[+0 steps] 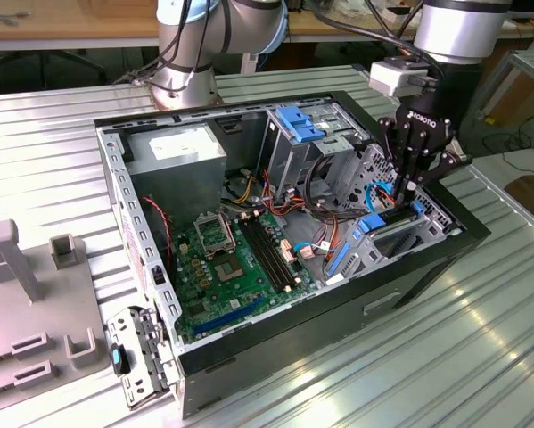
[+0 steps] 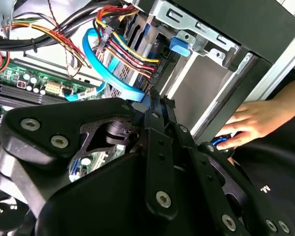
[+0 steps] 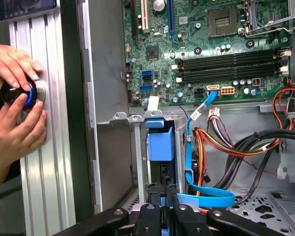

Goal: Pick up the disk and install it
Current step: 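Insert the second disk wire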

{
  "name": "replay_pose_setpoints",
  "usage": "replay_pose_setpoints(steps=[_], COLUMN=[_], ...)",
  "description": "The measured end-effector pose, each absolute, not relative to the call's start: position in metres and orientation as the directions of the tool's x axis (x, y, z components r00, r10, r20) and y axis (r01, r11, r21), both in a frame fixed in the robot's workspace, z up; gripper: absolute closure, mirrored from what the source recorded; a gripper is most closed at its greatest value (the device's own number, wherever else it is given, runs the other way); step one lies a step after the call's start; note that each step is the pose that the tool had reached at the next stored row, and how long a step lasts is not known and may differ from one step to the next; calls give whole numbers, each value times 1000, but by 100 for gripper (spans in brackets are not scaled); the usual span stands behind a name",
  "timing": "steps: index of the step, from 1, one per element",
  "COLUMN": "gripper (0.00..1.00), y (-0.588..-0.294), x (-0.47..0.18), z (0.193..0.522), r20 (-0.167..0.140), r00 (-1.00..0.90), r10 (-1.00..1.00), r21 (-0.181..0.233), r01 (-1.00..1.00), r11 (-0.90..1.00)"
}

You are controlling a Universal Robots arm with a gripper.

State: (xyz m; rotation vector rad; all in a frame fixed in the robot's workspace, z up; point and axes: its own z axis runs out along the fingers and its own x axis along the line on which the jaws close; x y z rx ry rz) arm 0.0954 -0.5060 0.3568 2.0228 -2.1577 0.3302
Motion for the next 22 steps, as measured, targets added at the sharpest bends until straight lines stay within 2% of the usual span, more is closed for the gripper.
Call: replay_pose_setpoints(steps=[1, 4, 5, 14, 16, 19, 22], gripper=[84, 84, 84, 84, 84, 84, 84], y=[-506, -508, -511, -512, -514, -518, -521], x=[94, 91, 91, 91, 91, 91, 91], z=[357, 356, 356, 356, 355, 355, 355], r20=[266, 206, 197, 194, 184, 147, 137], r00=[-70, -69, -69, -69, -69, -70, -70], r10=[-962, -976, -978, -979, -980, -987, -988], r21=[-53, -64, -63, -63, -62, -64, -67], r01=[-997, -996, -996, -996, -996, -996, -996], r11=[58, 57, 58, 58, 58, 61, 61])
